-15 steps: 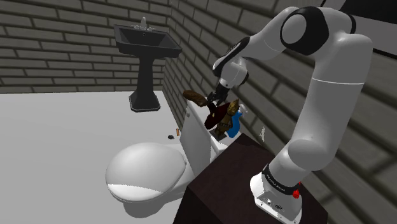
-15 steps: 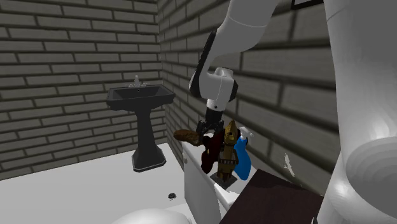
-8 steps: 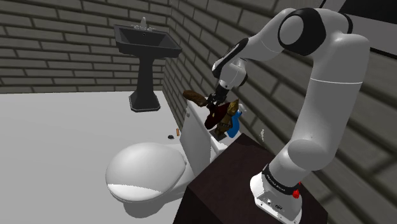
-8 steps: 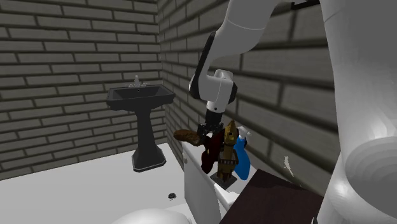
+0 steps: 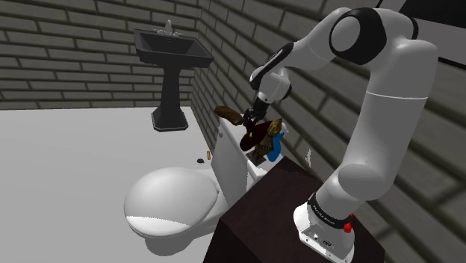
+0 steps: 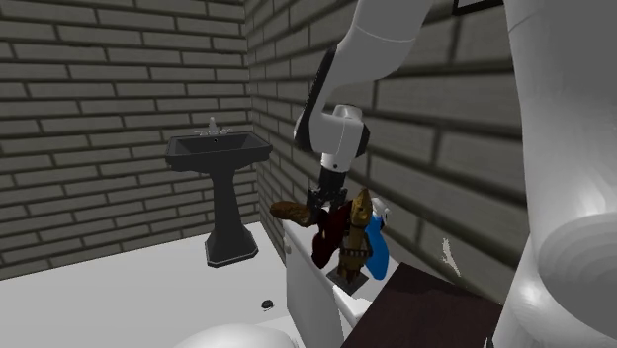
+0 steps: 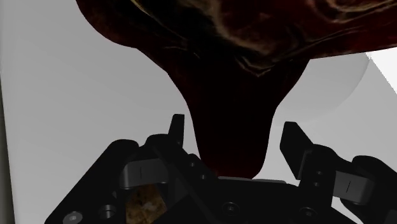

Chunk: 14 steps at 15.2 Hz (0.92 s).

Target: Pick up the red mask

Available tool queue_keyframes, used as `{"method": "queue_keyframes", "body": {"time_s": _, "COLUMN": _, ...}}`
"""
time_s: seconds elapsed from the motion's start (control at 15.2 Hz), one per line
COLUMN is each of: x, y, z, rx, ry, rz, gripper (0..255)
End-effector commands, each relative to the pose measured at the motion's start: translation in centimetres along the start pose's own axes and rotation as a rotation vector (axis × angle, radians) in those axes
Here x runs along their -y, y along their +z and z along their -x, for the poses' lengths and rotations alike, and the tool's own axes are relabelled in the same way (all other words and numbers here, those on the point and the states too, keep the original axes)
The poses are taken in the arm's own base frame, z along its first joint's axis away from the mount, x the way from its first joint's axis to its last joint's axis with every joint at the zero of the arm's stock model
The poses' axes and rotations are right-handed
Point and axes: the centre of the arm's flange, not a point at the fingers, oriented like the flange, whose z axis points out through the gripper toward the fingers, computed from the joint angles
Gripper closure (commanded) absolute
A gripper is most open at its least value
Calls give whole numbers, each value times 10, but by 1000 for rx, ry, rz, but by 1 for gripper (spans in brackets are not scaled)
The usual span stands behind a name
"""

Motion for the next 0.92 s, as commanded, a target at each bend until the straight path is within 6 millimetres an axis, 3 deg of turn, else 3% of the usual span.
{"method": "queue_keyframes", "body": {"time_s": 0.0, "x": 1, "y": -11, "z": -1, "rx": 0, "ry": 0, "rz": 0, "gripper": 255}}
{"method": "queue_keyframes", "body": {"time_s": 0.73, "x": 13, "y": -67, "z": -5, "rx": 0, "ry": 0, "rz": 0, "gripper": 255}}
{"method": "queue_keyframes", "body": {"time_s": 0.86, "x": 13, "y": -68, "z": -5, "rx": 0, "ry": 0, "rz": 0, "gripper": 255}}
